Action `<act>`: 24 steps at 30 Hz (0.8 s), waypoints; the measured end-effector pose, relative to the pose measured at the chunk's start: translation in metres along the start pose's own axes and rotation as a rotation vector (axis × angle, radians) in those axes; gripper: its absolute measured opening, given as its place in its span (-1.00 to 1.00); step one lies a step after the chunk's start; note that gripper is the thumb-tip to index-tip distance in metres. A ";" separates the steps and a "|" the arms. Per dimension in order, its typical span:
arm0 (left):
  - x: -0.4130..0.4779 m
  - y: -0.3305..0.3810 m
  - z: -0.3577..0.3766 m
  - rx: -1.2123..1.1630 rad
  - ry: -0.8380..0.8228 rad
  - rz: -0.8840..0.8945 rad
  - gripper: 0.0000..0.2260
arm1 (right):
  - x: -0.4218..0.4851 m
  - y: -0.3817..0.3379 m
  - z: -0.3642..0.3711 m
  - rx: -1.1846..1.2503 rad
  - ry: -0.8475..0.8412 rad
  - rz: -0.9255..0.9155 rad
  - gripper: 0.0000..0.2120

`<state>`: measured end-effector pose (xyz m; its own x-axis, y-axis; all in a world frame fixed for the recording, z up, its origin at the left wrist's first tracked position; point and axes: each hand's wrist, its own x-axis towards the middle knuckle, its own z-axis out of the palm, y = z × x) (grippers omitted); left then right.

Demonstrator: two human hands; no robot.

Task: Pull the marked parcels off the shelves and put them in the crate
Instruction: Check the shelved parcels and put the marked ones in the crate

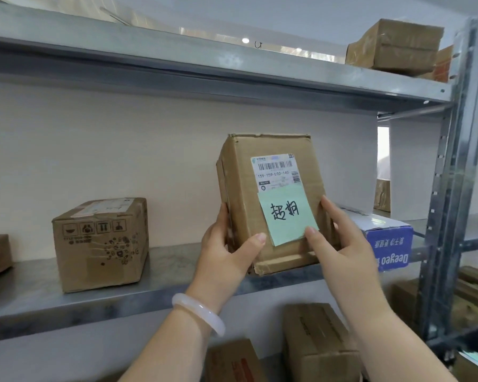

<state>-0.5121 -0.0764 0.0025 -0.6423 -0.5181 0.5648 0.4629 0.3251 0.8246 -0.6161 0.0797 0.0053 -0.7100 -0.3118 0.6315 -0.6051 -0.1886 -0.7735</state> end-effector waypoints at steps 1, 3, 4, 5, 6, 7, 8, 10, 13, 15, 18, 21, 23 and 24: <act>-0.002 0.003 0.003 -0.013 -0.030 0.016 -0.45 | -0.007 -0.004 -0.004 -0.014 0.025 -0.018 -0.47; -0.006 0.009 0.008 -0.067 -0.077 0.024 -0.47 | -0.020 -0.013 -0.014 -0.050 0.094 -0.058 -0.47; -0.008 0.012 0.010 -0.093 -0.088 0.020 -0.45 | -0.026 -0.019 -0.020 -0.071 0.128 -0.075 -0.47; -0.011 0.014 0.013 -0.114 -0.098 0.021 -0.42 | -0.032 -0.023 -0.026 -0.087 0.156 -0.083 -0.48; -0.014 0.015 0.017 -0.134 -0.114 0.026 -0.39 | -0.040 -0.028 -0.032 -0.096 0.182 -0.081 -0.49; -0.017 0.017 0.020 -0.151 -0.137 0.028 -0.37 | -0.048 -0.032 -0.037 -0.102 0.209 -0.072 -0.51; -0.021 0.018 0.024 -0.165 -0.167 0.025 -0.36 | -0.057 -0.036 -0.042 -0.114 0.239 -0.063 -0.52; -0.030 0.019 0.032 -0.209 -0.260 0.016 -0.34 | -0.082 -0.044 -0.051 -0.161 0.313 -0.053 -0.50; -0.048 0.021 0.049 -0.310 -0.439 -0.010 -0.26 | -0.127 -0.063 -0.063 -0.280 0.434 -0.028 -0.50; -0.067 0.025 0.061 -0.388 -0.579 -0.048 -0.23 | -0.160 -0.081 -0.070 -0.347 0.538 -0.018 -0.52; -0.106 0.025 0.077 -0.479 -0.782 -0.092 -0.26 | -0.218 -0.105 -0.071 -0.419 0.683 0.037 -0.54; -0.156 0.023 0.094 -0.535 -0.939 -0.209 -0.21 | -0.285 -0.124 -0.065 -0.504 0.820 0.148 -0.56; -0.199 0.029 0.108 -0.591 -1.063 -0.290 -0.21 | -0.331 -0.140 -0.065 -0.608 0.955 0.204 -0.58; -0.223 0.035 0.113 -0.621 -1.132 -0.327 -0.21 | -0.354 -0.149 -0.066 -0.668 1.032 0.228 -0.57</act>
<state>-0.4221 0.1402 -0.0912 -0.7866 0.5349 0.3085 0.1966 -0.2567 0.9463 -0.2980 0.2796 -0.0992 -0.5909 0.6567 0.4686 -0.2810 0.3769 -0.8826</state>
